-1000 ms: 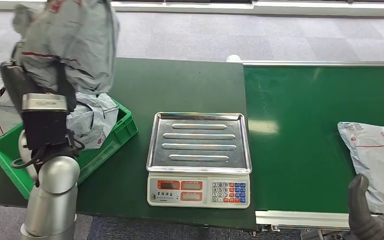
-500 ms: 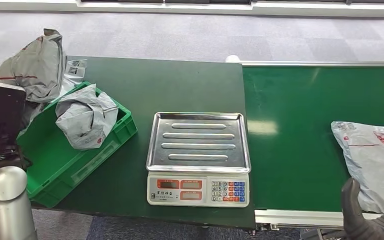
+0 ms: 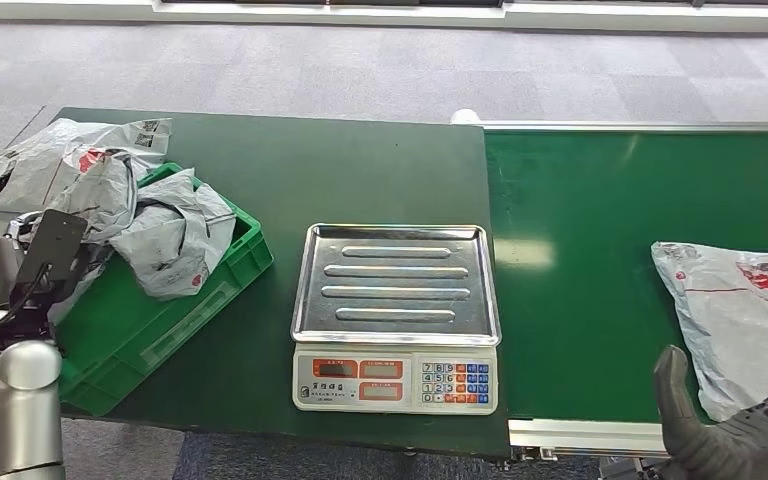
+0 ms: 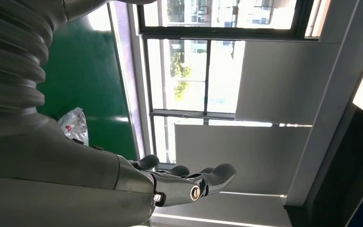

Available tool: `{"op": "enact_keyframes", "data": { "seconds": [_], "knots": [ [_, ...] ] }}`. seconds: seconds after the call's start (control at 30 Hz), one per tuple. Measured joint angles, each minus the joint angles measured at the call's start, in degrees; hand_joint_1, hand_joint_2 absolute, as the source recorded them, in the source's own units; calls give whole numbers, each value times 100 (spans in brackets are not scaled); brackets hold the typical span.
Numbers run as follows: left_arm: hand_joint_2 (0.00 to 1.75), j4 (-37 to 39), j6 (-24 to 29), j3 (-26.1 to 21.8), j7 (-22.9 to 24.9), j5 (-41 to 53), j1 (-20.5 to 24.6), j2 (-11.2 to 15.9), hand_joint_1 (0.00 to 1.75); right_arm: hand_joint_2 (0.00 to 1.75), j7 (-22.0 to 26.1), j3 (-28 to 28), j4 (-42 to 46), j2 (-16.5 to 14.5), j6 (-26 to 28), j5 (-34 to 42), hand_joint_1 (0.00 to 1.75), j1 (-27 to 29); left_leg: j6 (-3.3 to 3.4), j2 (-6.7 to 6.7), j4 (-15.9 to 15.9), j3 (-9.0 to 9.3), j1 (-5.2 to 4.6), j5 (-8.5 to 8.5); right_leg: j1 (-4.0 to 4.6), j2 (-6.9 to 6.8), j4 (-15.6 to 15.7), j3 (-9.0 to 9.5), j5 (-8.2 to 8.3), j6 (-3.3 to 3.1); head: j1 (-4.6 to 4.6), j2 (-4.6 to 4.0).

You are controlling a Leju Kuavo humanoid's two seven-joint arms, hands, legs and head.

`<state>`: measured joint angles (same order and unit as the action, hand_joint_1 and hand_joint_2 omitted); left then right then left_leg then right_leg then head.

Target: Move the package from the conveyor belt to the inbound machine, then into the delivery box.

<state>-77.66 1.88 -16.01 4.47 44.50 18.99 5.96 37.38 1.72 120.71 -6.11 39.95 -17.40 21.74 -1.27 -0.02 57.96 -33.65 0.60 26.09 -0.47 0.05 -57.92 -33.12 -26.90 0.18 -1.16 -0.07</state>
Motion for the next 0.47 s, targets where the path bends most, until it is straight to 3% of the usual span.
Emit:
{"op": "enact_keyframes", "data": {
  "seconds": [0.27,0.47],
  "knots": [
    [175,64,217,-56,-82,-202,-8,-17,0,175,-21,15,-85,43,0,-48,0,-2,0,0,0,0,0,0,0,0,0,0,0,0,0,0],
    [175,-259,510,-148,-649,-1154,-162,-84,0,175,-55,16,-94,47,0,-62,0,11,-1,1,0,0,0,0,1,1,0,-1,1,-1,1,0]
  ]
}}
